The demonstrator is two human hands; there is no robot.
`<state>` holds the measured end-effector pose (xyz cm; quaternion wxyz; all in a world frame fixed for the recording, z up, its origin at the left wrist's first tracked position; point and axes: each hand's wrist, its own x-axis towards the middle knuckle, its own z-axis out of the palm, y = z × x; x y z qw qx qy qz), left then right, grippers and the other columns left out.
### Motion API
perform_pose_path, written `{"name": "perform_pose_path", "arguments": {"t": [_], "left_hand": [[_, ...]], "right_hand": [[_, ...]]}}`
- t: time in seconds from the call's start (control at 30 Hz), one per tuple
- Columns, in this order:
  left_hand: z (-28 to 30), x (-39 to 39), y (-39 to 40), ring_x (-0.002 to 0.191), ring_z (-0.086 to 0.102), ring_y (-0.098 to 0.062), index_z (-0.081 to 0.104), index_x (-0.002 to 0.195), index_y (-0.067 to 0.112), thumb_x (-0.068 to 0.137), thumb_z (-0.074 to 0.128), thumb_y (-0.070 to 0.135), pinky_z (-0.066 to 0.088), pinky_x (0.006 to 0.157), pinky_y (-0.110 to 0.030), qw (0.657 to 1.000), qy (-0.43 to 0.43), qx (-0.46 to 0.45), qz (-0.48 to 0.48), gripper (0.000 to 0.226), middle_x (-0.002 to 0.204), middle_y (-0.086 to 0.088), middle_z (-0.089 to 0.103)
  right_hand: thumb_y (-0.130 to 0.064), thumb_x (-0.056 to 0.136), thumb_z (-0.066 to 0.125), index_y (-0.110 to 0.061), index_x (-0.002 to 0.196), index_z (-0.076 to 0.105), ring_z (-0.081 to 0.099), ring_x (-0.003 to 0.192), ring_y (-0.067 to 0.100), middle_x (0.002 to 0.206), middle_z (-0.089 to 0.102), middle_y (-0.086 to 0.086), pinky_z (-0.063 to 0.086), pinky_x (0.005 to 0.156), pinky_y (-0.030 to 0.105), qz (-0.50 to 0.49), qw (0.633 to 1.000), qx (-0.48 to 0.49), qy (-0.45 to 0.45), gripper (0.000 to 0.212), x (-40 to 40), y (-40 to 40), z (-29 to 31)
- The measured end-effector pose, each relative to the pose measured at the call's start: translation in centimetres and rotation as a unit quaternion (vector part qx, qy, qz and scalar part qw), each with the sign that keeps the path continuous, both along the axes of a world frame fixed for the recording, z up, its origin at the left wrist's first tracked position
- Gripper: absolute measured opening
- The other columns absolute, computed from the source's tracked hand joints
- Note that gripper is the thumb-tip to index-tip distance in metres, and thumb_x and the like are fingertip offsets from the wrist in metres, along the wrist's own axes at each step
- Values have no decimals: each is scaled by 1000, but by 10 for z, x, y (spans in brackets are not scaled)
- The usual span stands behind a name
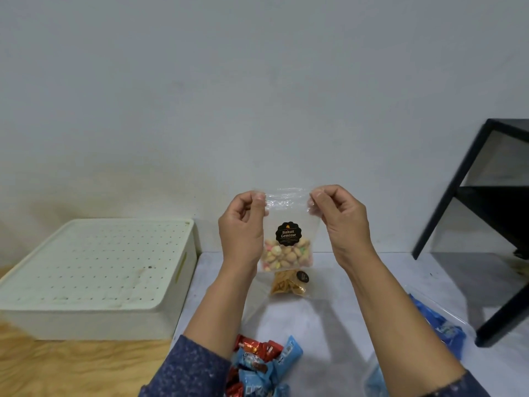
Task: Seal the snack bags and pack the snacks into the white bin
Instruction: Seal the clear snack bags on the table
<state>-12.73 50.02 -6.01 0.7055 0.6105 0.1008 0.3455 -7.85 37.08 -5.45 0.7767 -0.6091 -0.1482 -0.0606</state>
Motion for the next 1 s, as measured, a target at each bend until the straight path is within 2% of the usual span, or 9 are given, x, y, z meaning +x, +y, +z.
{"name": "perform_pose_path", "arguments": {"t": [0.17,0.3,0.4,0.5,0.6,0.8,1.0], "left_hand": [[0,-1,2,54,54,7,65,83,21,90,61,23,43,57,-8,1000,12,-29,0,8,71,6,58],[-3,-1,3,60,54,5,65,77,27,87,65,23,46,64,-13,998,36,15,-42,11,65,14,61],[-3,0,6,63,53,-1,65,77,29,88,65,24,46,68,-19,998,43,30,-40,12,69,8,59],[-2,1,7,60,52,3,63,76,29,89,64,24,46,68,-18,997,44,43,-44,13,69,9,58],[-3,0,6,59,54,7,62,78,27,89,63,23,45,68,-17,997,45,33,-61,12,70,9,59],[0,2,7,73,65,2,63,81,24,83,70,16,51,73,-12,994,21,21,-104,11,81,7,70],[0,4,8,61,62,3,60,85,27,82,72,17,49,63,-9,994,39,26,-100,16,66,11,69]], "right_hand": [[-3,88,60,-13,74,64,58,60,7,60,65,-8,50,63,17,25,1000,-4,6,17,-6,4,0],[-3,86,62,-14,70,63,56,61,9,62,61,-4,48,66,20,-11,1000,-15,-9,20,-7,6,-1],[-6,88,62,-14,73,65,57,63,10,64,65,-6,51,68,18,12,1000,-17,2,17,-8,7,-1],[-8,88,62,-14,78,68,60,61,7,65,69,-6,52,67,16,36,999,-28,15,13,-9,9,-2],[-6,87,62,-14,77,67,60,60,4,62,68,-6,51,65,14,17,999,-33,0,14,-9,11,-1],[-7,85,64,-13,77,69,60,63,10,68,71,-3,51,67,20,53,998,-25,21,12,-6,13,-3],[-7,83,67,-11,78,70,59,61,9,65,70,-2,51,64,18,49,998,-44,16,8,-2,16,-4]]}}
